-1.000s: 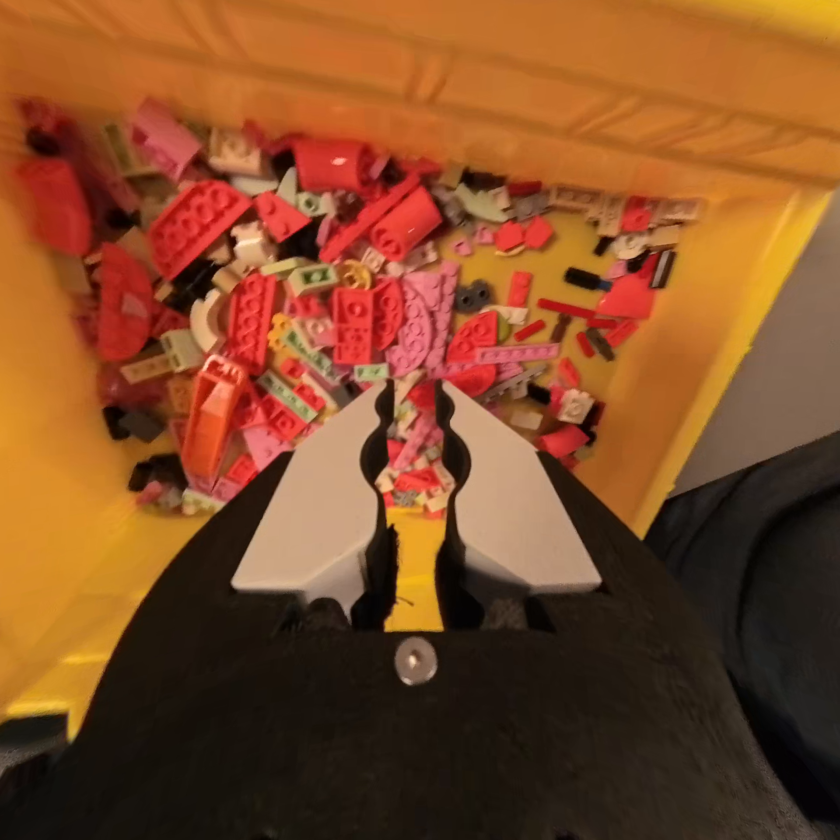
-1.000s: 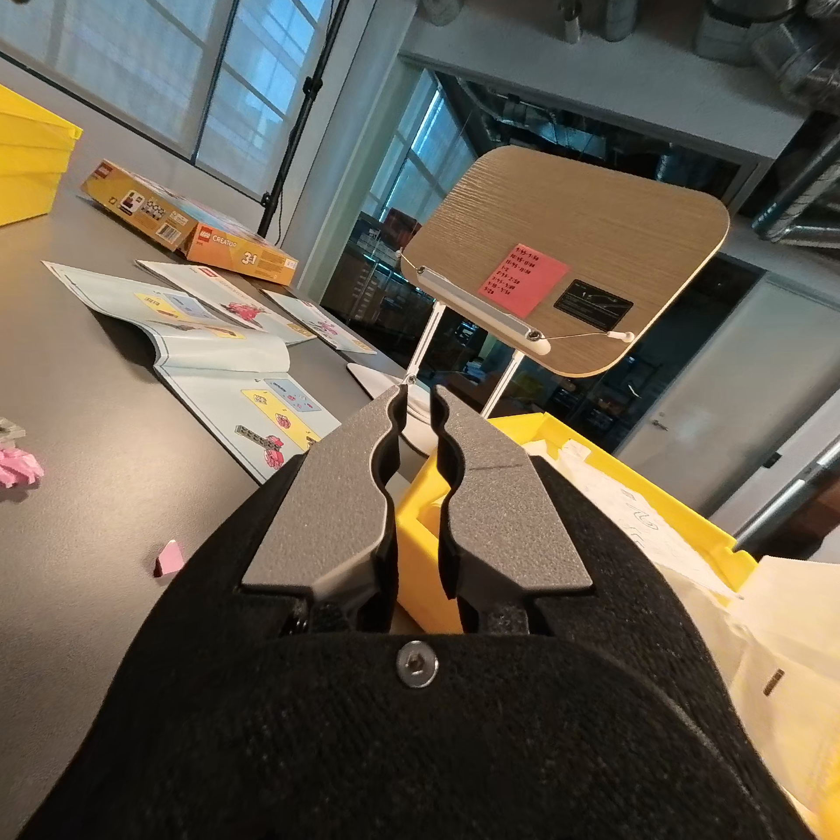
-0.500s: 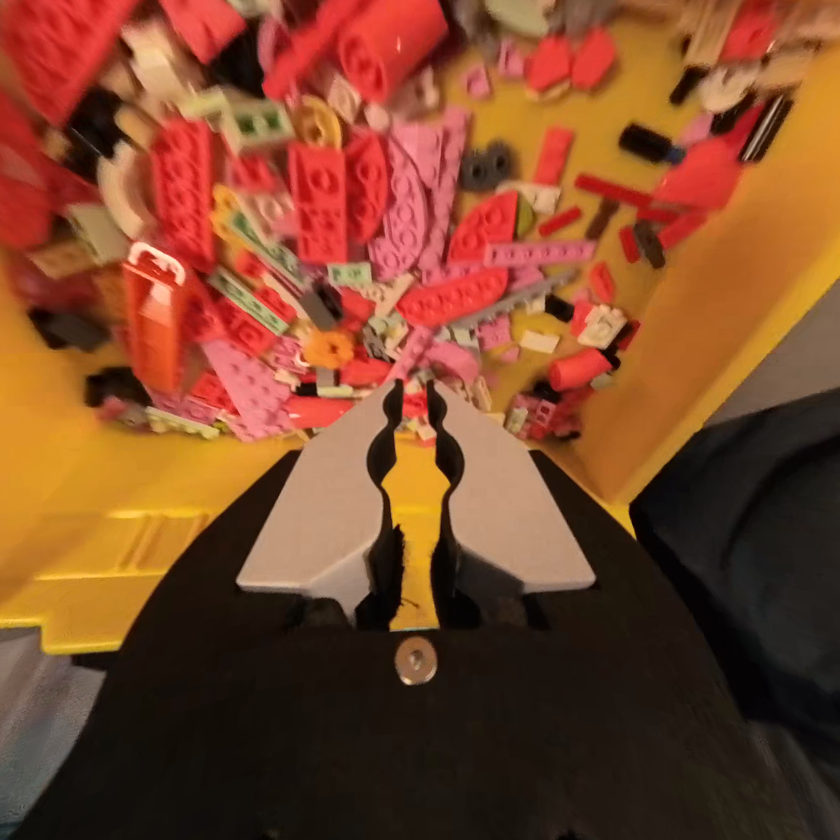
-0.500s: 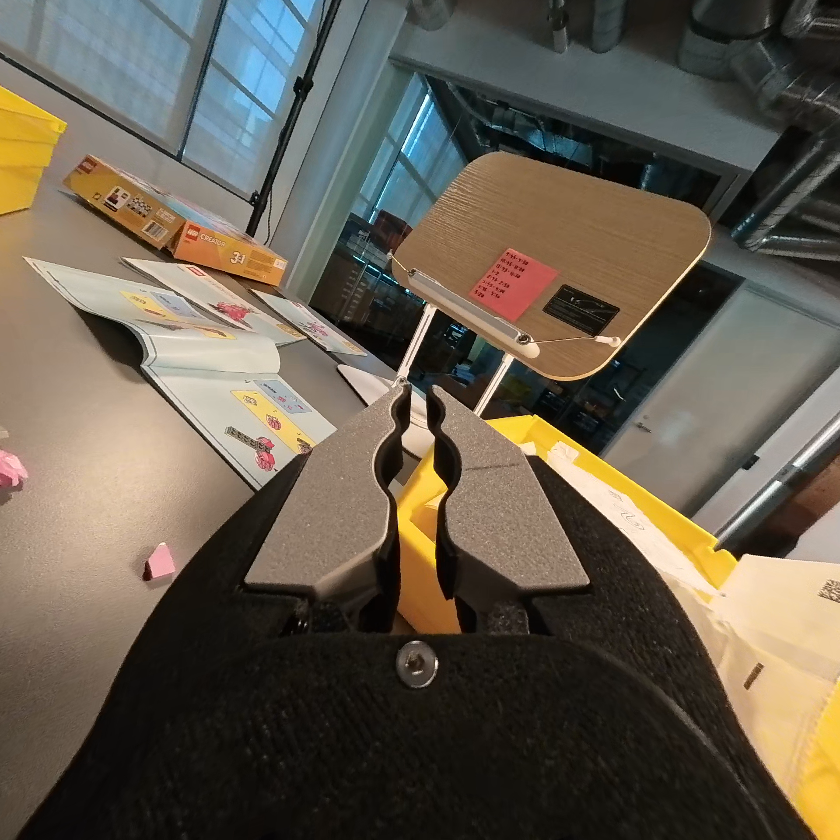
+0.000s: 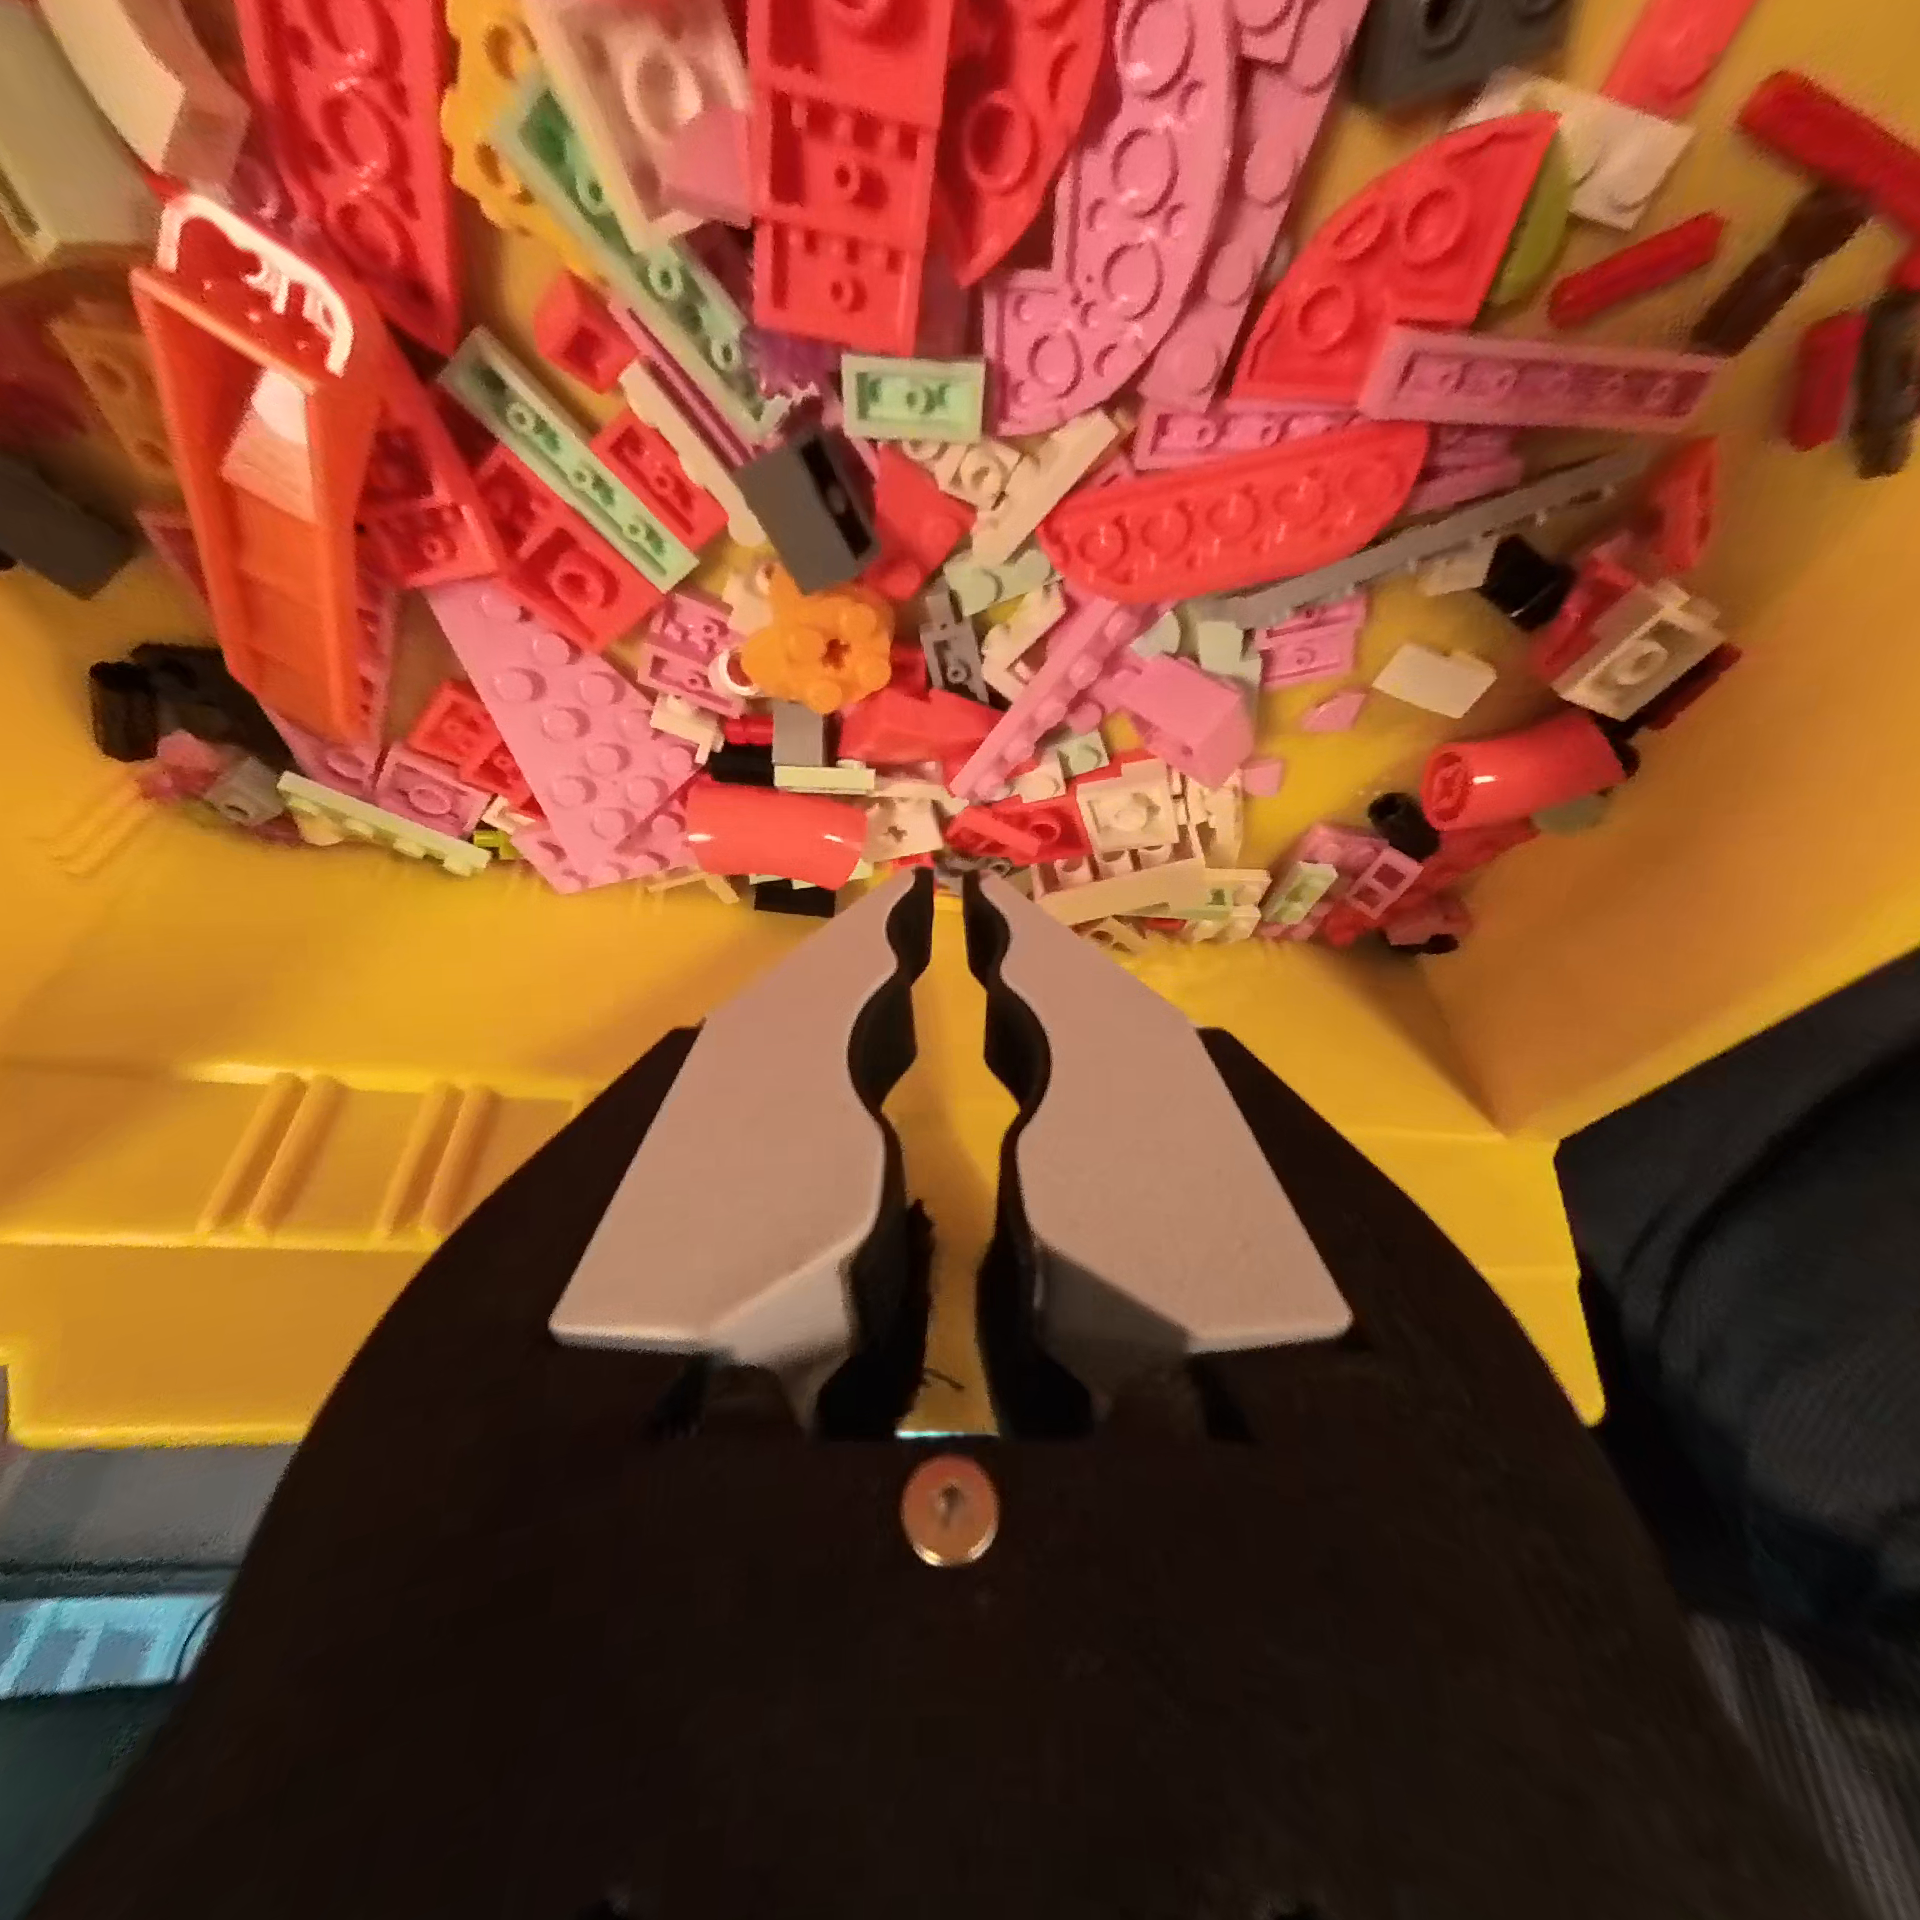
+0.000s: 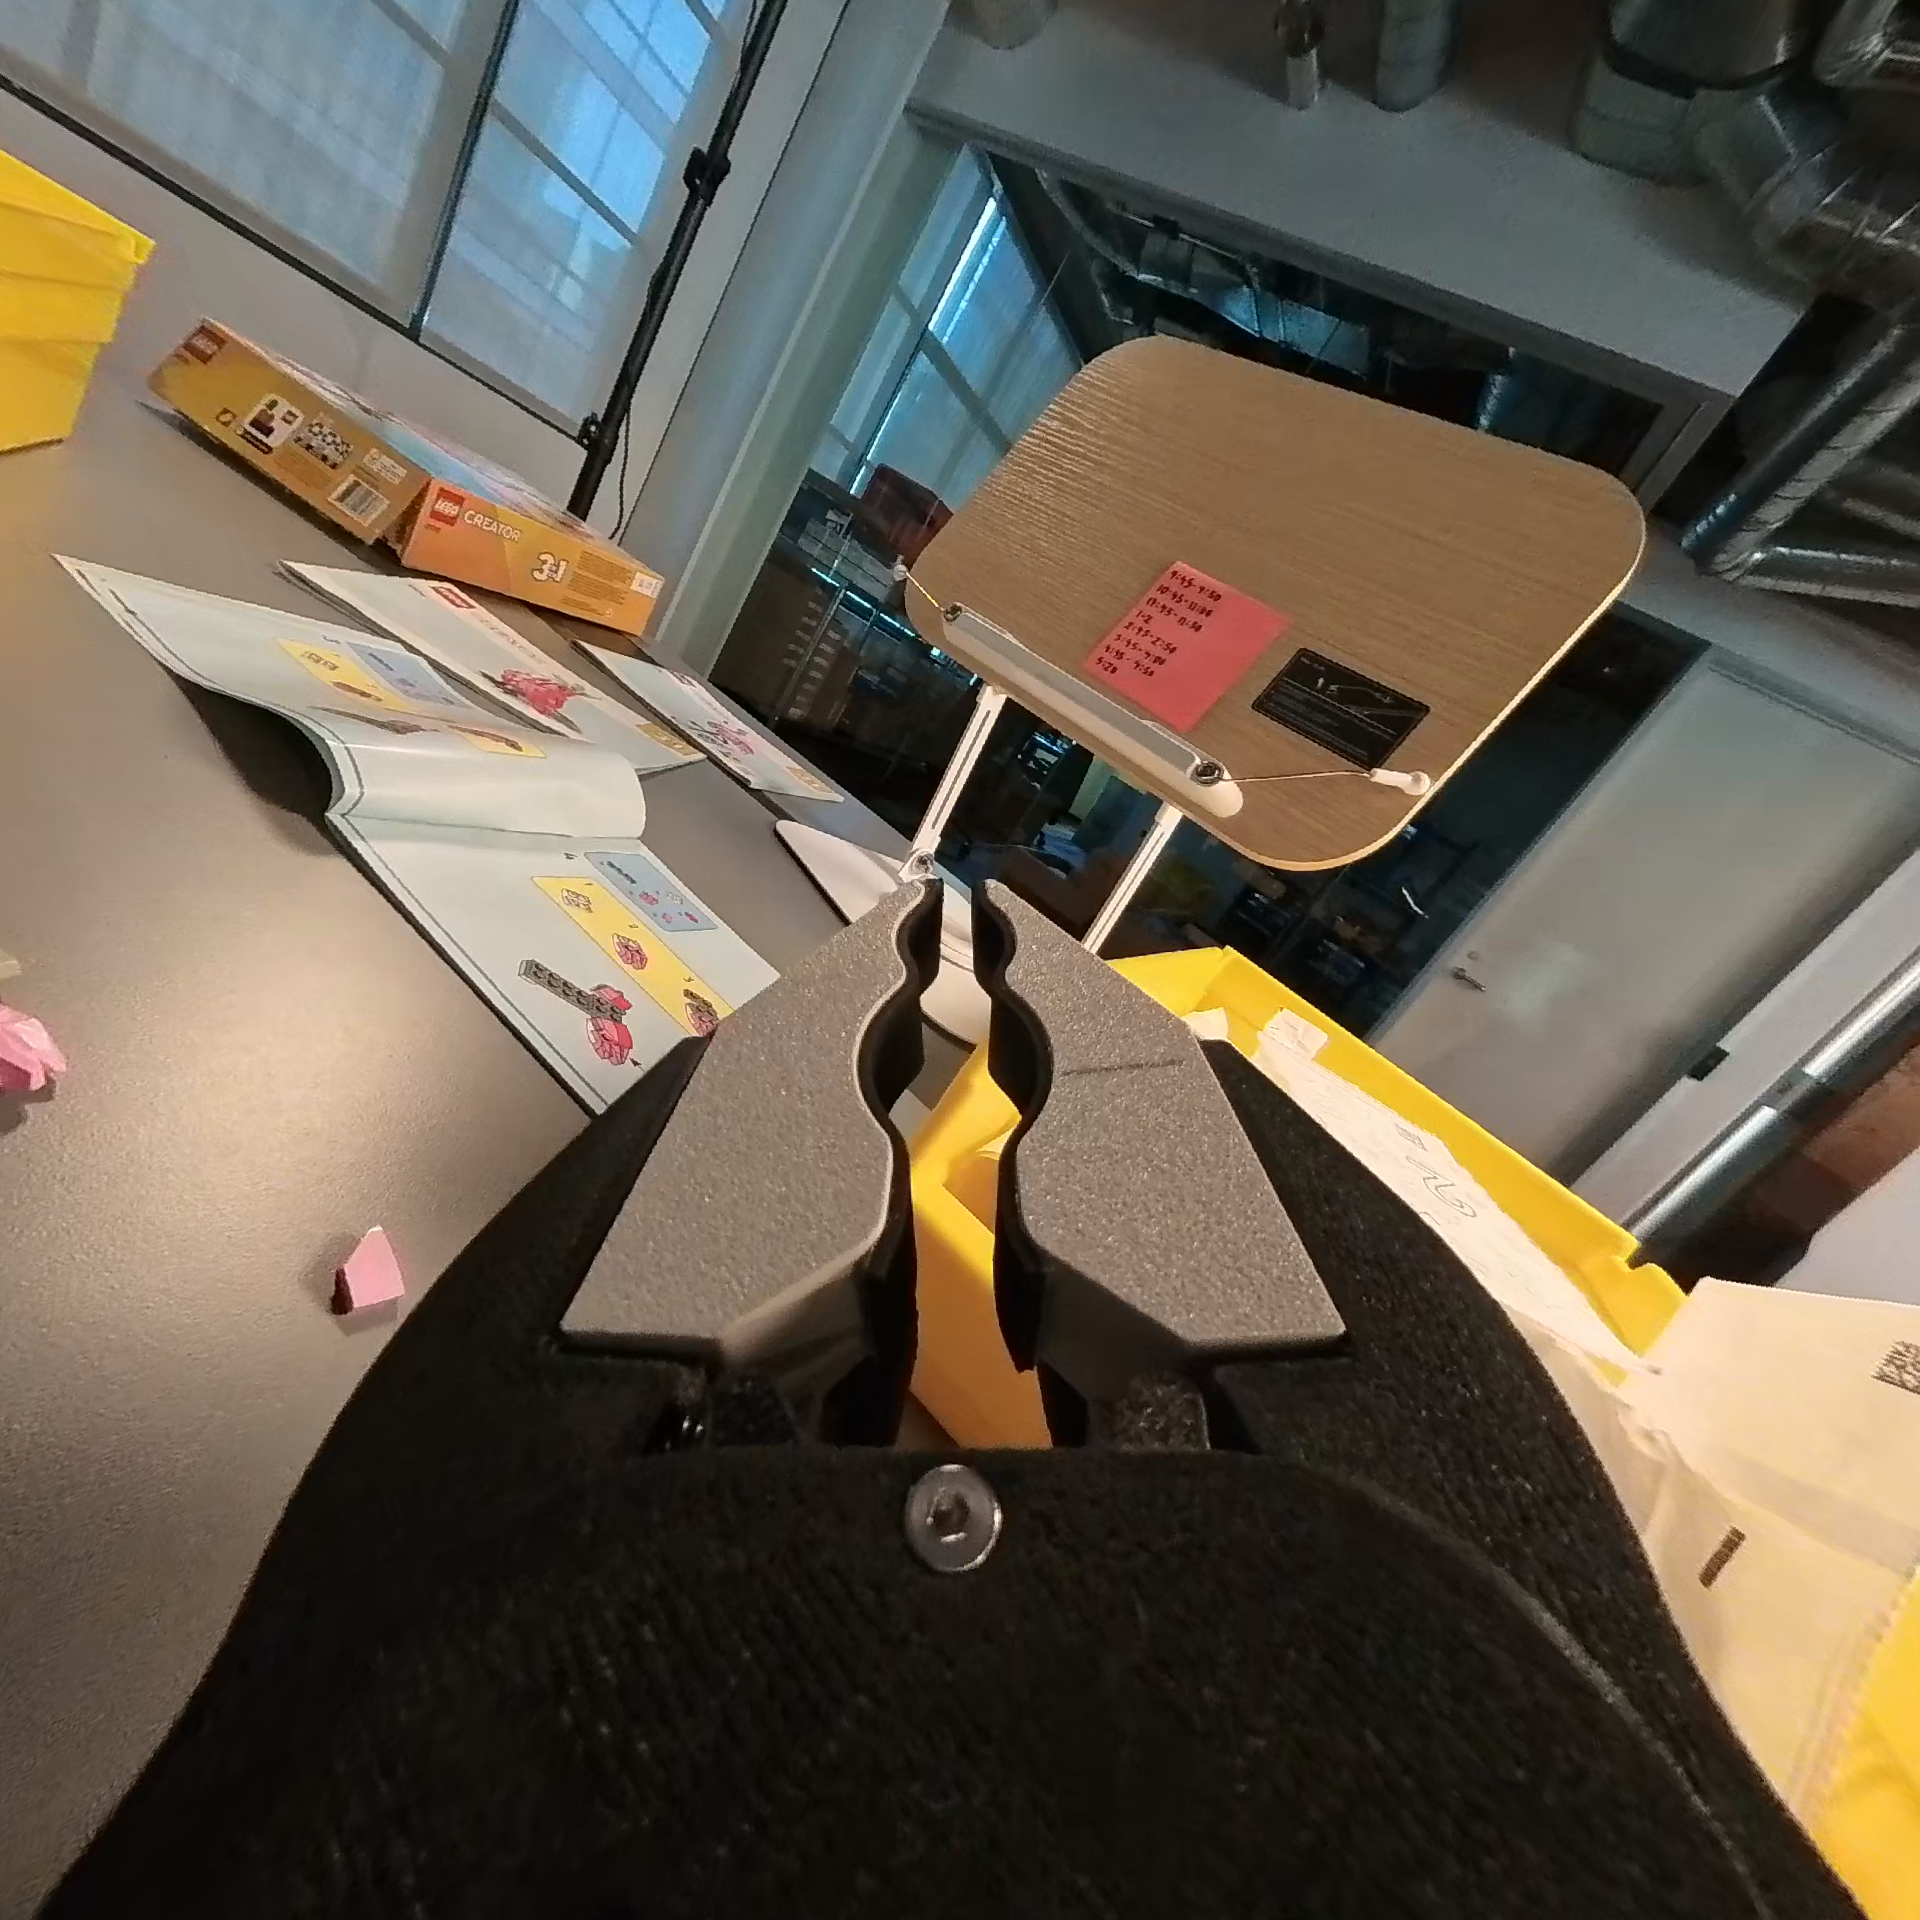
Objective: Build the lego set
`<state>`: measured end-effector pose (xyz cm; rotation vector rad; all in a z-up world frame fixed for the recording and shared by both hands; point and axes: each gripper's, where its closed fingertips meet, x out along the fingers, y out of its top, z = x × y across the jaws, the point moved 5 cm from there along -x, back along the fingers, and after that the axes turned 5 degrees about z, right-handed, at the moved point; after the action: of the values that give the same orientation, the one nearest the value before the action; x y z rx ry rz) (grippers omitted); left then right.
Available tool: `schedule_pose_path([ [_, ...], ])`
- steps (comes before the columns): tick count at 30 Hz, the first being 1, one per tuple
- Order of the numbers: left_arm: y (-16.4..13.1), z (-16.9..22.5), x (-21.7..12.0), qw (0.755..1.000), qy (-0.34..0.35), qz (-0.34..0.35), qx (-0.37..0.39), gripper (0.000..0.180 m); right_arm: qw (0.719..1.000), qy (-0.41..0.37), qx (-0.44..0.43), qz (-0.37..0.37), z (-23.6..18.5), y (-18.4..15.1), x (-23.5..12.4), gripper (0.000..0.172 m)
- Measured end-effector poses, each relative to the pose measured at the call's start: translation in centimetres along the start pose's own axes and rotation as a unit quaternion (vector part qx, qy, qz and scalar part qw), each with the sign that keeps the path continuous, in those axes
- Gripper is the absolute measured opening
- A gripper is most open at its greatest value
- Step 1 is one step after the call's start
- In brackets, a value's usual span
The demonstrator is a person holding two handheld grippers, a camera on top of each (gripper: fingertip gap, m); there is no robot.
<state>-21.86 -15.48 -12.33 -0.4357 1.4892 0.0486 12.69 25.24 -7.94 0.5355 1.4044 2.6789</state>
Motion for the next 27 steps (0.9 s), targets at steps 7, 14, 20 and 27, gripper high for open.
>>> schedule_pose_path([
  [7,0.2,0.0,0.8,0.999,0.019,-0.041,-0.003,0.009,1.000,0.001,-0.003,-0.002,-0.1,0.0,0.0,0.002],
  [14,0.3,-0.7,0.9,0.999,0.004,-0.049,-0.014,0.015,1.000,0.008,-0.006,-0.003,-0.3,0.0,0.1,0.001],
  [20,0.5,-1.0,0.9,0.998,-0.050,-0.034,-0.027,0.003,1.000,0.013,-0.009,-0.005,-0.5,0.0,0.2,0.000],
  [27,0.7,-1.7,1.0,0.999,-0.031,-0.022,-0.024,0.000,1.000,0.018,-0.011,-0.006,-0.7,0.0,0.2,0.000],
])
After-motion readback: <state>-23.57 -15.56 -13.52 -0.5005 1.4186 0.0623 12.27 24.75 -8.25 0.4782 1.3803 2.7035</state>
